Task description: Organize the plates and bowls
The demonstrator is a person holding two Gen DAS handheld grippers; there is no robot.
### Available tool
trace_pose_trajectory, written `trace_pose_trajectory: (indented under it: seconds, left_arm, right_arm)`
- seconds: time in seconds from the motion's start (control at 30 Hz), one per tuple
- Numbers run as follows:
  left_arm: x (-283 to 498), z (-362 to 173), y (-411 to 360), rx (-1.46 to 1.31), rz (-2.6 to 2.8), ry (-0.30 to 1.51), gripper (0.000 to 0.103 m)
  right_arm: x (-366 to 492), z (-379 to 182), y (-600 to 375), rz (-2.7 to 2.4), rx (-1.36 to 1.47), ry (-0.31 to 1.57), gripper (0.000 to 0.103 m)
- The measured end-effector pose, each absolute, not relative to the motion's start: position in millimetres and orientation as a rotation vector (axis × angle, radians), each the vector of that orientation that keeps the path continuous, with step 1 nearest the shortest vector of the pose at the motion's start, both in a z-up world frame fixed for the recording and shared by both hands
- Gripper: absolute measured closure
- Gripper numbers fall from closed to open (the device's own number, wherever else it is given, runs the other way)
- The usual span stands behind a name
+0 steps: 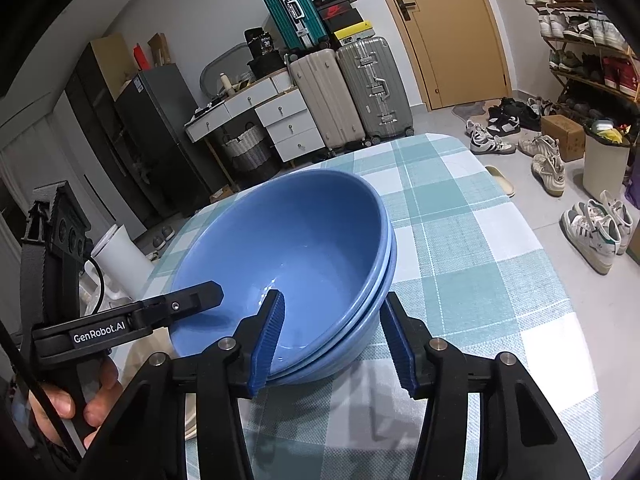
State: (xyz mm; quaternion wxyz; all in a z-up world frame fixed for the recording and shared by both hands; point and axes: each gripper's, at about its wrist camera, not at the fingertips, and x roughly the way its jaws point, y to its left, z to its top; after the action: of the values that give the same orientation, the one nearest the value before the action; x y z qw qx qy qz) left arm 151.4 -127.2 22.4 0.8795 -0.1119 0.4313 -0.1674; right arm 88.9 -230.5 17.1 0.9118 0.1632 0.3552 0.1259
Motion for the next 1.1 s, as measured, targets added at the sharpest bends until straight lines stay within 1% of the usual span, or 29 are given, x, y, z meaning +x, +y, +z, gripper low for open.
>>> trace_pose_trajectory:
  seconds: [0.37,1.1]
  left_arm:
    - [134.4,37.7,-130.4,-0.210,-0.364,0.855,0.069]
    - [72.2,80.3,-120.3,-0.179,-0.347,0.747,0.069]
  right_arm:
    - [70.6,32.4,-233.6,0.245,0.321,0.693,0.052]
    - [28.9,67.5,-217.5,0.258,0.273,0.611,0.052]
